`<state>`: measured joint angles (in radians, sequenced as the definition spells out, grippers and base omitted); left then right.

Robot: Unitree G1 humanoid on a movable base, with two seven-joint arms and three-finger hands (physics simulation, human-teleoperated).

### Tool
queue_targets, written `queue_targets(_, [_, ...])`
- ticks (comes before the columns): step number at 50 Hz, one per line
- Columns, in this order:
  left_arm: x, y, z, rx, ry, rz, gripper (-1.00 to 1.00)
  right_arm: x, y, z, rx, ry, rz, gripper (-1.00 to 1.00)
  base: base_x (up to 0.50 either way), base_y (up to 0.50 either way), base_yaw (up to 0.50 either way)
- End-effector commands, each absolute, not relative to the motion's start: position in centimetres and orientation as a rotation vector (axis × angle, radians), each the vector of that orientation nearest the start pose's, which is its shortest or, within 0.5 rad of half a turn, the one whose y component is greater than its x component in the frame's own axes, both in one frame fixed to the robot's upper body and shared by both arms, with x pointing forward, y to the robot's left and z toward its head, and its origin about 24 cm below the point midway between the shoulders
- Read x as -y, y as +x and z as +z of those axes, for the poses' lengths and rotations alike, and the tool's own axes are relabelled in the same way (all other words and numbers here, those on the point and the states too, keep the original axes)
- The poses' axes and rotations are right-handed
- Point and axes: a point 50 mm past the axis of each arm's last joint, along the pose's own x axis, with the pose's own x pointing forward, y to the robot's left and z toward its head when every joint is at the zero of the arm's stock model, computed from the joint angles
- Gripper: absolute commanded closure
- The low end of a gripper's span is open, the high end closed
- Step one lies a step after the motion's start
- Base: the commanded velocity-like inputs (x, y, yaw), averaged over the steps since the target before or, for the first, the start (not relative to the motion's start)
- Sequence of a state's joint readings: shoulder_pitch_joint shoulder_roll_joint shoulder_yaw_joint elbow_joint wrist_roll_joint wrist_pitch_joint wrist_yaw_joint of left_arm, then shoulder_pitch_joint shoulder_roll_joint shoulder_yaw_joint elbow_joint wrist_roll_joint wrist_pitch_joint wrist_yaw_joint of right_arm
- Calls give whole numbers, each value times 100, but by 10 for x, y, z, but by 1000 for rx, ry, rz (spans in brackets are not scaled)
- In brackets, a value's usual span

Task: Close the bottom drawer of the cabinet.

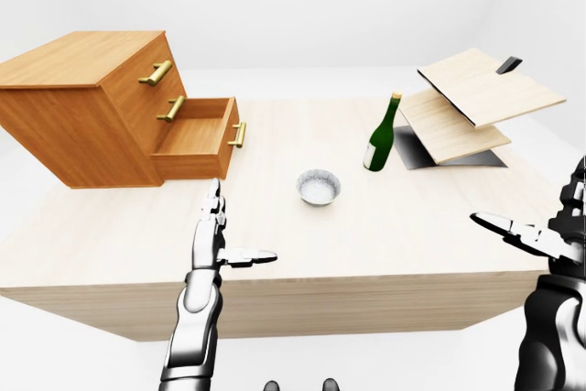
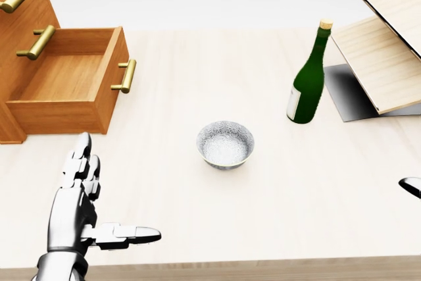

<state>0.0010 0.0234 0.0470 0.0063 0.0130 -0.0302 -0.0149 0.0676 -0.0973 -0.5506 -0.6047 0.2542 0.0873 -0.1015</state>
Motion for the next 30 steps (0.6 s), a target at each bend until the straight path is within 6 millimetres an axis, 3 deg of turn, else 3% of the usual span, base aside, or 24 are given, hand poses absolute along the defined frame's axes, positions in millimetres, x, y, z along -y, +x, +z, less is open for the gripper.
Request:
queue_targets(1, [-165, 254, 42, 26, 41, 37, -100, 278, 175, 174, 553, 8, -553, -100, 19, 0, 0])
queue_targets(30, [-164, 255, 43, 23, 36, 33, -100, 279, 176, 173, 551, 18, -545, -100, 24, 0, 0])
